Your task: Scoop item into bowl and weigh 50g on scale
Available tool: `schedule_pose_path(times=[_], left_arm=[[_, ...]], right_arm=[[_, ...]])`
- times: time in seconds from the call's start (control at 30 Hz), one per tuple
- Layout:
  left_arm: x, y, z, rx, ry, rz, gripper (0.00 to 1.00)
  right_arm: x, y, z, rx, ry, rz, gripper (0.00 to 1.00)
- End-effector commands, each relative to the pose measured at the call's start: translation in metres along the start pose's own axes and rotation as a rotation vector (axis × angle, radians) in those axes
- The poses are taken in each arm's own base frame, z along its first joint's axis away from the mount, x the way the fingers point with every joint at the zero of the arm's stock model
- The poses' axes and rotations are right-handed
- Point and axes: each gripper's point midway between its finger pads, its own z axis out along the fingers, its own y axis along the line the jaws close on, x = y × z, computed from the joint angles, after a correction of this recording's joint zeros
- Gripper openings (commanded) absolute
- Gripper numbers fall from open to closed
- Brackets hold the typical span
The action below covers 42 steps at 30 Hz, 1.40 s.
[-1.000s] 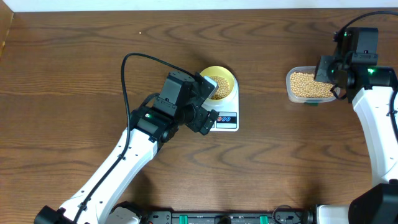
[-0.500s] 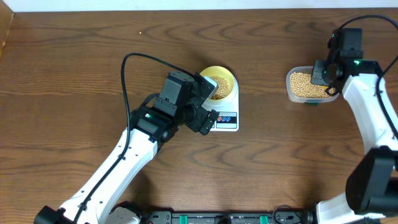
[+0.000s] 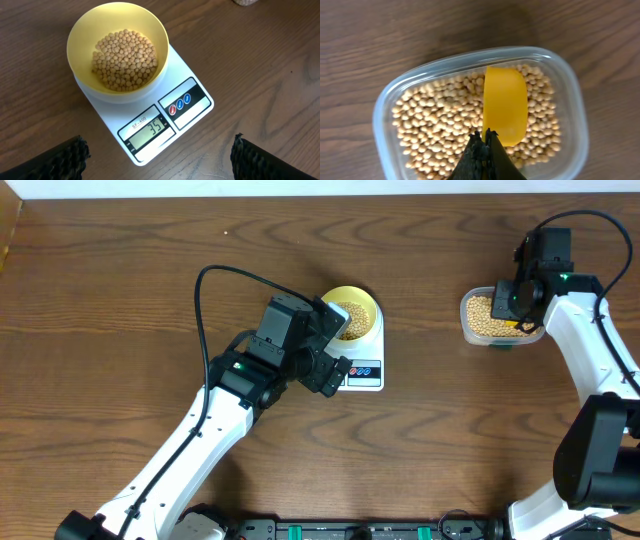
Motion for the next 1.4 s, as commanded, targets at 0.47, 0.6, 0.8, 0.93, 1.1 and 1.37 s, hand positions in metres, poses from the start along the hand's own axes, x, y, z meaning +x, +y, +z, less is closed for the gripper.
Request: schedule_pose_path(times=[0.47, 0.6, 0.8, 0.93, 1.1, 1.37], left_arm=[[0.005, 0.0, 0.003, 0.011, 0.014, -0.009, 0.93], [0.005, -0.001, 0.003, 0.011, 0.014, -0.009, 0.93], [0.005, -0.001, 0.003, 0.011, 0.014, -0.009, 0.93], [0.005, 0.0, 0.003, 0.011, 0.014, -0.009, 0.93], [0.005, 0.0, 0.003, 0.011, 0.014, -0.009, 0.93], [0.005, 0.0, 0.003, 0.011, 0.014, -0.009, 0.93]], right_arm=[[0.018, 0.003, 0.004, -0.226, 0.099, 0.062, 0.01], [0.021, 0.0, 0.0, -0.309, 0.111, 0.066, 0.01], [0.027, -0.01, -0.003, -0.371, 0.128, 0.084, 0.01], [0.028, -0.018, -0.005, -0.411, 0.124, 0.109, 0.01], [0.025, -0.023, -0.011, -0.498, 0.102, 0.143, 0.01], [0.025, -0.029, -0.024, -0.62, 0.082, 0.189, 0.01]])
